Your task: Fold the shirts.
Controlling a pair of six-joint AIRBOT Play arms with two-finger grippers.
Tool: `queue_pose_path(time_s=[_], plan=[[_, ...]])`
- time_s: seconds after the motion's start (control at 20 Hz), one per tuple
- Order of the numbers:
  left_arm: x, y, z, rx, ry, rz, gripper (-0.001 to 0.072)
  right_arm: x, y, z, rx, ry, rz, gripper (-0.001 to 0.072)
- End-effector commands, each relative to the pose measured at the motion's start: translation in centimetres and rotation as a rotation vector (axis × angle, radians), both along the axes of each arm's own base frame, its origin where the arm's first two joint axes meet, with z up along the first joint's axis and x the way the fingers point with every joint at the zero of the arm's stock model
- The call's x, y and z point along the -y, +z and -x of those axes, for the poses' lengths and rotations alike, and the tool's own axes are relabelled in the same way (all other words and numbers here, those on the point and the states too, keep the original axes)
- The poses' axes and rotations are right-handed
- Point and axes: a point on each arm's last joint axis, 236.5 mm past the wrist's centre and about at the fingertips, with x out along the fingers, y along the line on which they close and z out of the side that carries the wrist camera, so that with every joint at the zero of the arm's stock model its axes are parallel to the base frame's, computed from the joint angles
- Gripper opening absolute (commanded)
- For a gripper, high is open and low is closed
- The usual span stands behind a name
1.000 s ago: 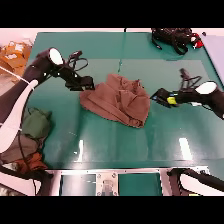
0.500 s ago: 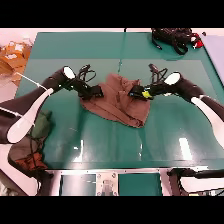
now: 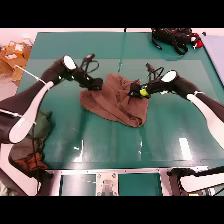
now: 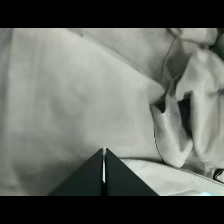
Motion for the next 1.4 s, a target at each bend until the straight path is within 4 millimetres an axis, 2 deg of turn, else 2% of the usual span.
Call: queue_pose_path(time_s=[0.0,0.1,0.2,0.35,0.5,0.6,0.75,0.85,0.95,1.0,1.1,1.2,1.3,1.35], plan=[[-4.2,4.4,-1.0,0.072,0.011,-0.118,0.0019,4.2,4.7,-1.3,0.078,-0.061,-0.011,0.0014],[-6.7,8.1,-1.4,0.130,0.061,-0.113,0.0018,7.6,9.3,-1.8,0.179,-0.132,-0.009,0.0014],[-8.6,13.1,-1.4,0.223,0.115,-0.089,0.0019,10.8,14.7,-1.5,0.298,-0.201,-0.002,0.0014],[-10.0,22.5,0.6,0.434,0.159,-0.047,0.0019,14.6,22.7,0.7,0.485,-0.293,0.022,0.0014],[-10.9,32.9,5.3,0.662,0.192,0.015,0.0019,17.2,31.4,4.6,0.703,-0.371,0.064,0.0014],[-12.6,39.3,9.5,0.801,0.252,0.039,0.0019,18.2,37.3,7.9,0.855,-0.417,0.104,0.0015],[-15.8,46.9,16.1,0.989,0.356,0.060,0.0018,18.7,45.4,14.1,1.087,-0.485,0.182,0.0015],[-16.9,50.8,20.0,1.102,0.377,0.083,0.0018,18.1,49.9,17.5,1.227,-0.513,0.217,0.0015],[-17.3,53.6,22.6,1.178,0.379,0.103,0.0019,16.9,53.8,20.3,1.341,-0.517,0.225,0.0015],[-17.5,54.5,23.3,1.205,0.384,0.107,0.0019,16.5,55.1,21.2,1.375,-0.514,0.226,0.0015],[-18.0,54.7,23.2,1.230,0.382,0.069,0.0019,16.2,56.2,21.8,1.403,-0.514,0.229,0.0015],[-18.3,53.0,21.3,1.201,0.384,0.017,0.0019,16.7,55.0,20.5,1.358,-0.510,0.226,0.0015],[-18.5,50.2,18.6,1.146,0.394,-0.032,0.0019,17.3,51.8,17.9,1.245,-0.485,0.214,0.0015],[-18.3,48.4,17.1,1.113,0.392,-0.042,0.0019,17.6,49.3,16.0,1.169,-0.460,0.202,0.0016]])
